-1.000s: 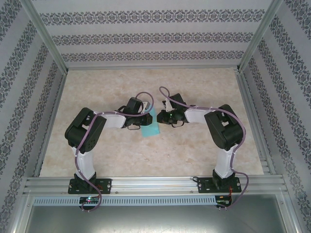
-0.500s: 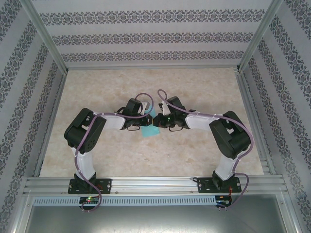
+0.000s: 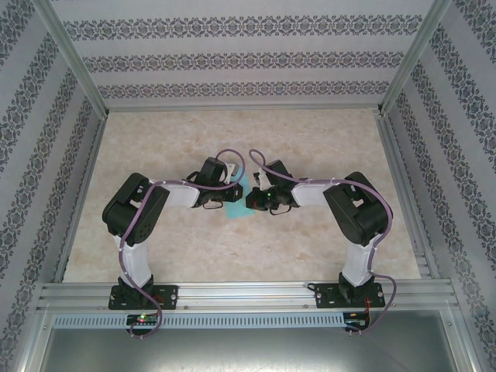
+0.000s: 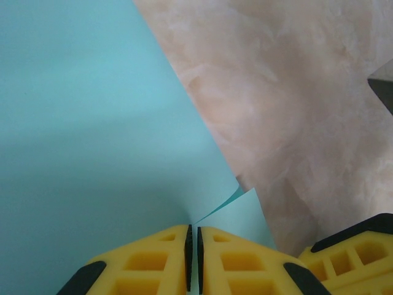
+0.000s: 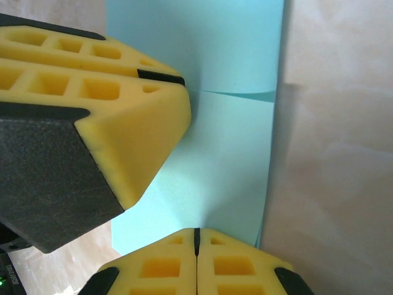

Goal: Fold a paper plane with a square sheet of paper (pick it up from the middle)

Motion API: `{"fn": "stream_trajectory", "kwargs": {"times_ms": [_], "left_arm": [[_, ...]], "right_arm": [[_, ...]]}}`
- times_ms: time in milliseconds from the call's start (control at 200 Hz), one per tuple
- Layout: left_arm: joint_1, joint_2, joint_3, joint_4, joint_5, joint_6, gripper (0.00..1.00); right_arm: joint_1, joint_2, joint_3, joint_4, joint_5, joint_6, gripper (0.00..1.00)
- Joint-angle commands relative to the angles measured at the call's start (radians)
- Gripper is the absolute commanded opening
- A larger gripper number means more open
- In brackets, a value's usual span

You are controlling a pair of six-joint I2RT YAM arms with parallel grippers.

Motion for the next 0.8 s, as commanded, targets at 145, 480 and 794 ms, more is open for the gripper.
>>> {"fn": "stream_trajectory", "kwargs": {"times_ms": [145,480,794], "left_arm": [[0.020,0.067,-0.043,-0.155,-0.071,0.038,0.16],[0.024,0.084,-0.046,-0.155,-0.077,0.047,0.16],[0.025,0.086,-0.043,-0.160,-0.075,0.049,0.16]], "right_arm": [[0.004,0.008,-0.034,0.004,-0.029,-0.026,0.06],[0.003,-0.037,-0.085,-0.026,-0.029,-0.050,0.06],[0.004,-0.088,-0.149,-0.042,-0.027,-0.057,0.06]]}}
